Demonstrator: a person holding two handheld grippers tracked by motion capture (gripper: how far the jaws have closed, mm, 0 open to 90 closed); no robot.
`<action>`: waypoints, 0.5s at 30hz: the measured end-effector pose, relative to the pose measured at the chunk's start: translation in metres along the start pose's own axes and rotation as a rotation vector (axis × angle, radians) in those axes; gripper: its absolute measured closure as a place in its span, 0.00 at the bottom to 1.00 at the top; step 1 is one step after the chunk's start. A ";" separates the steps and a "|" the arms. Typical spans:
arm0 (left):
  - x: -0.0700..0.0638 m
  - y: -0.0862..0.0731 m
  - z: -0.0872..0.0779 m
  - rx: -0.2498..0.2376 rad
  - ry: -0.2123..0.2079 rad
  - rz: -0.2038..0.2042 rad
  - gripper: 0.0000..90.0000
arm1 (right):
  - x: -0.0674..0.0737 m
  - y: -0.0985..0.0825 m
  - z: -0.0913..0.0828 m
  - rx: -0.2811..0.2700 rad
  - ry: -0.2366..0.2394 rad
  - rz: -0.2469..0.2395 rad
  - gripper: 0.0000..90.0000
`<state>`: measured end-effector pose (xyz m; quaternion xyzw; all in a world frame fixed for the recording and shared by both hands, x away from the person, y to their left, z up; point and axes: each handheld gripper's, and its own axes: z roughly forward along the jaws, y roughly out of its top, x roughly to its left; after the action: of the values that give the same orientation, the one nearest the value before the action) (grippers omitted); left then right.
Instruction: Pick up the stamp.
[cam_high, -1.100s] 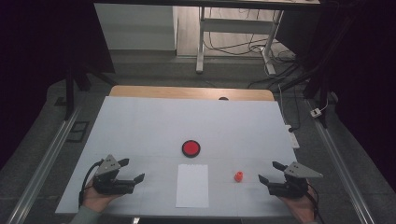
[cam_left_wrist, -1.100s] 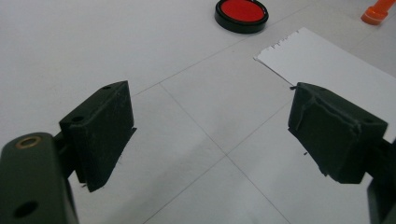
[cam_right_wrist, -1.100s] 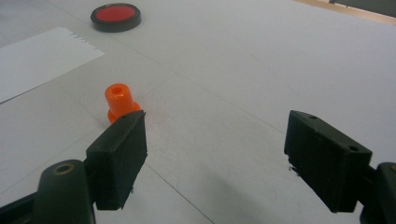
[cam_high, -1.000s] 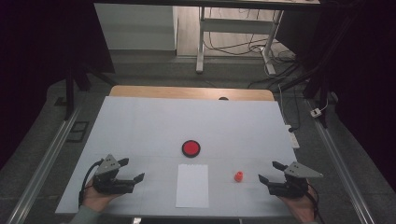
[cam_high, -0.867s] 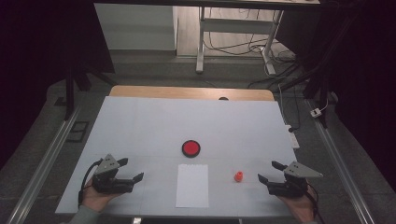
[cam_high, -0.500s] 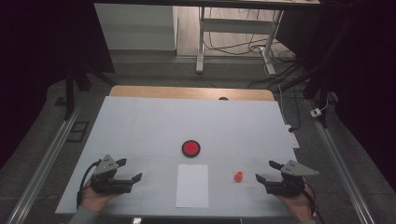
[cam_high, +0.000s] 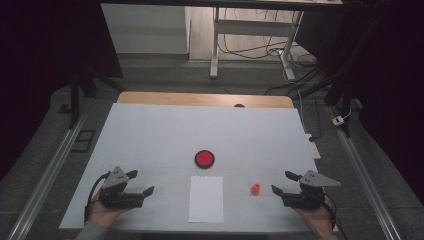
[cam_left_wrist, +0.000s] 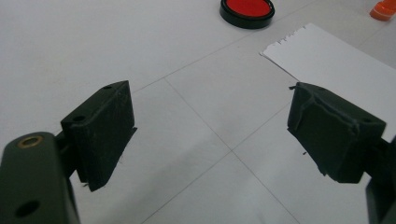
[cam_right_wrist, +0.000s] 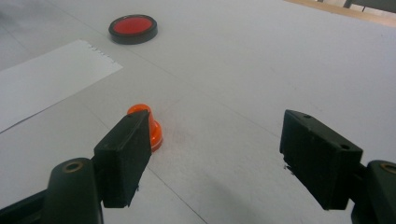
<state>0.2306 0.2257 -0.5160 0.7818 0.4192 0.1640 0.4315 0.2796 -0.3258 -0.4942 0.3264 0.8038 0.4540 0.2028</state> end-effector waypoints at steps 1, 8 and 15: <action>0.000 0.000 0.000 0.000 0.001 -0.001 0.17 | 0.001 0.002 0.000 -0.005 -0.001 -0.001 0.28; 0.004 -0.002 0.000 -0.004 -0.004 -0.011 0.17 | 0.005 0.016 0.001 -0.027 0.012 -0.009 0.28; 0.004 -0.004 -0.004 0.001 0.000 -0.009 0.17 | 0.013 0.023 0.011 -0.014 0.050 -0.022 0.29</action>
<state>0.2281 0.2319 -0.5176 0.7800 0.4229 0.1619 0.4319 0.2851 -0.3011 -0.4802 0.3050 0.8090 0.4652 0.1898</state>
